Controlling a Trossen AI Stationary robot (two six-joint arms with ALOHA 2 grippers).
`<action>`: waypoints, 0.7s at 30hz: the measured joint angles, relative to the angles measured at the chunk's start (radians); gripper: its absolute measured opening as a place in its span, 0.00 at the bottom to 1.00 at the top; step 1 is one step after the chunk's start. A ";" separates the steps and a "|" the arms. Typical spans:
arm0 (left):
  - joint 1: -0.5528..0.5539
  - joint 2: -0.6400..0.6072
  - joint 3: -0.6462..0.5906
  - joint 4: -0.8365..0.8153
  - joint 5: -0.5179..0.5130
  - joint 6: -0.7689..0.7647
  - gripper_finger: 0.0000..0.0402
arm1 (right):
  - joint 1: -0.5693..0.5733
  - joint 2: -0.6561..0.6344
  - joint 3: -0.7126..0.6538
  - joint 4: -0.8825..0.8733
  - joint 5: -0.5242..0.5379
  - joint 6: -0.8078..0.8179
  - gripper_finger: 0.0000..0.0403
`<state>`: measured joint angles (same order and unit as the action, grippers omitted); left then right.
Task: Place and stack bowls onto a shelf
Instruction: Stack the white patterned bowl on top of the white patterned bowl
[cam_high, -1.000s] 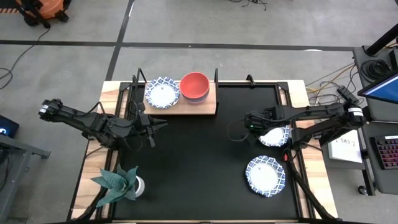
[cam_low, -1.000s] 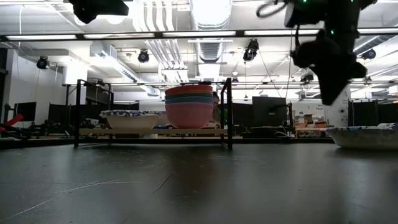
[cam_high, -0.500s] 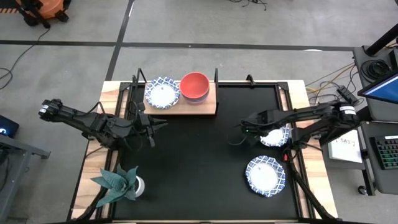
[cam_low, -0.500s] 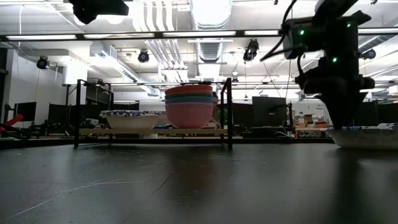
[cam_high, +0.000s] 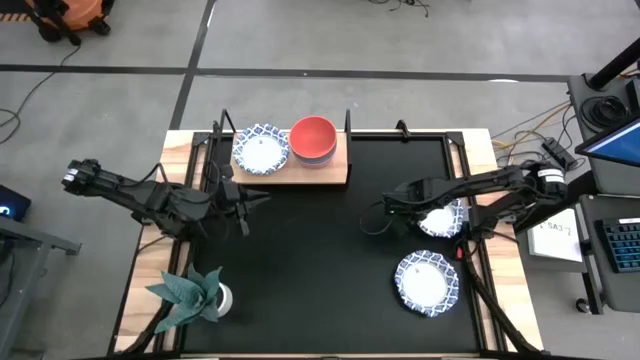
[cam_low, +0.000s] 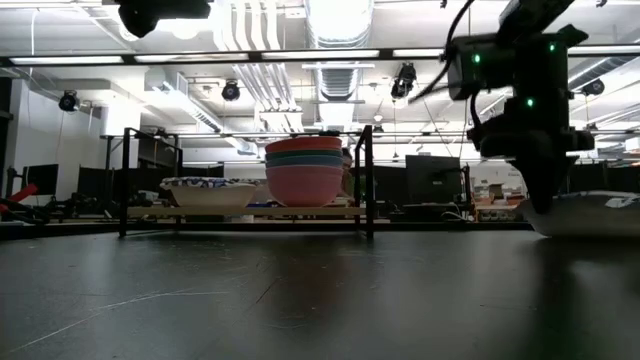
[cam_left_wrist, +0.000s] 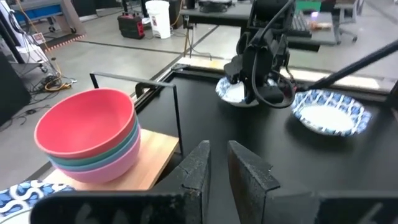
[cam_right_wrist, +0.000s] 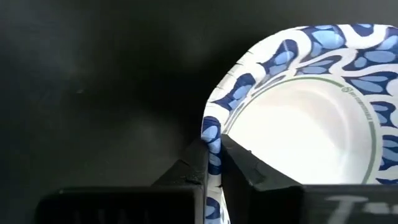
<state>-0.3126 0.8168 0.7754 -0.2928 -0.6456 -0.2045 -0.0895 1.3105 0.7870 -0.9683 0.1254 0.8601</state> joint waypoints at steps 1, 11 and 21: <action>0.000 0.000 0.000 0.011 0.000 -0.007 0.09 | 0.002 -0.011 0.007 -0.001 -0.008 -0.006 0.04; 0.000 0.040 0.000 0.112 0.000 0.010 0.09 | 0.113 -0.097 0.185 0.013 -0.031 -0.149 0.03; 0.000 0.190 0.039 0.213 0.001 0.141 0.11 | 0.289 -0.099 0.265 0.305 -0.121 -0.423 0.03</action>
<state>-0.3126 1.0073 0.8145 -0.0802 -0.6445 -0.0632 0.1999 1.2118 1.0523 -0.6630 0.0039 0.4367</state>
